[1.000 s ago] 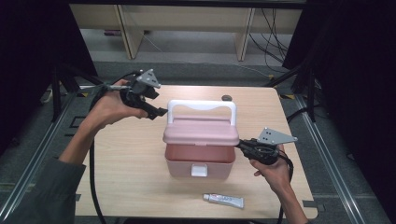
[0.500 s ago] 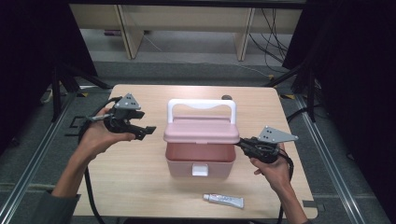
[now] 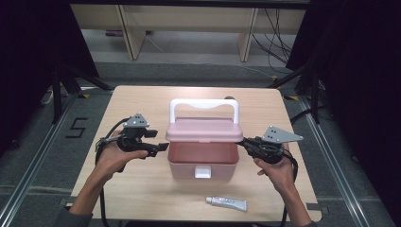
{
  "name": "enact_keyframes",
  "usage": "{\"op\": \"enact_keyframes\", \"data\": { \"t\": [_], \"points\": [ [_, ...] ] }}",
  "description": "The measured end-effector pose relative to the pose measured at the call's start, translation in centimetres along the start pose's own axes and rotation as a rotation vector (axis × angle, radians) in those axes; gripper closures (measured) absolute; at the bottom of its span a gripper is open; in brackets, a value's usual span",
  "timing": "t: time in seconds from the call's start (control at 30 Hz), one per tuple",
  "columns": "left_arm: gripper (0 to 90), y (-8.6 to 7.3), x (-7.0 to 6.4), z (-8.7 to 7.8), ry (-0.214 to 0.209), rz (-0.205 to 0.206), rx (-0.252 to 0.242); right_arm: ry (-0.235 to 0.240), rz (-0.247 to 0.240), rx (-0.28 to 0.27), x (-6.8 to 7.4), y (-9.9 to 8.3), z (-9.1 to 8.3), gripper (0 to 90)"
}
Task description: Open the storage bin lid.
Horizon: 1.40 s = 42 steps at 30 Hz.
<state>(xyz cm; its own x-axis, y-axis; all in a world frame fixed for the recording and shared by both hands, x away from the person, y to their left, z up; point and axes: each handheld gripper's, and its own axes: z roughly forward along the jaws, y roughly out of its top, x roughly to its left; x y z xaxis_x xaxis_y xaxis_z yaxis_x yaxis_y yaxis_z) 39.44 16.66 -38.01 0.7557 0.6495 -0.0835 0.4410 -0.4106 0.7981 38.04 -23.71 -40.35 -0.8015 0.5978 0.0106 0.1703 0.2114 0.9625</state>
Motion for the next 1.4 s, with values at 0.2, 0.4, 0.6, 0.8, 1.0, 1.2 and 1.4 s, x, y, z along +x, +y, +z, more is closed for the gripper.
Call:
{"op": "enact_keyframes", "data": {
  "t": [0.2, 0.4, 0.6, 0.8, 1.0, 1.2, 1.4],
  "points": [
    [33.1, -0.4, -0.6, 1.3, -0.010, -0.023, 0.027, 0.002, -0.011, -0.002, -0.2, 0.2, -0.1, 90.0],
    [35.0, -0.8, -0.8, 2.4, -0.010, -0.024, 0.047, 0.006, -0.005, -0.004, -0.2, 0.5, -0.2, 90.0],
    [45.7, -1.4, -0.7, 3.2, -0.022, -0.016, 0.057, 0.004, 0.002, -0.009, -0.3, 0.8, -0.1, 90.0],
    [52.1, -1.8, -1.0, 3.6, -0.023, -0.024, 0.050, 0.003, -0.006, -0.019, -0.8, 1.2, 0.1, 90.0],
    [54.0, -2.1, -1.3, 3.5, -0.005, -0.049, 0.028, -0.003, -0.019, -0.019, -1.4, 2.0, 0.5, 90.0],
    [54.7, -2.1, -1.4, 3.5, 0.005, -0.046, 0.026, 0.005, -0.028, -0.011, -2.3, 2.9, 1.1, 90.0],
    [54.8, -2.1, -1.4, 3.5, -0.005, -0.047, 0.021, 0.005, 0.005, -0.013, -3.2, 3.9, 1.6, 90.0]
  ]
}}
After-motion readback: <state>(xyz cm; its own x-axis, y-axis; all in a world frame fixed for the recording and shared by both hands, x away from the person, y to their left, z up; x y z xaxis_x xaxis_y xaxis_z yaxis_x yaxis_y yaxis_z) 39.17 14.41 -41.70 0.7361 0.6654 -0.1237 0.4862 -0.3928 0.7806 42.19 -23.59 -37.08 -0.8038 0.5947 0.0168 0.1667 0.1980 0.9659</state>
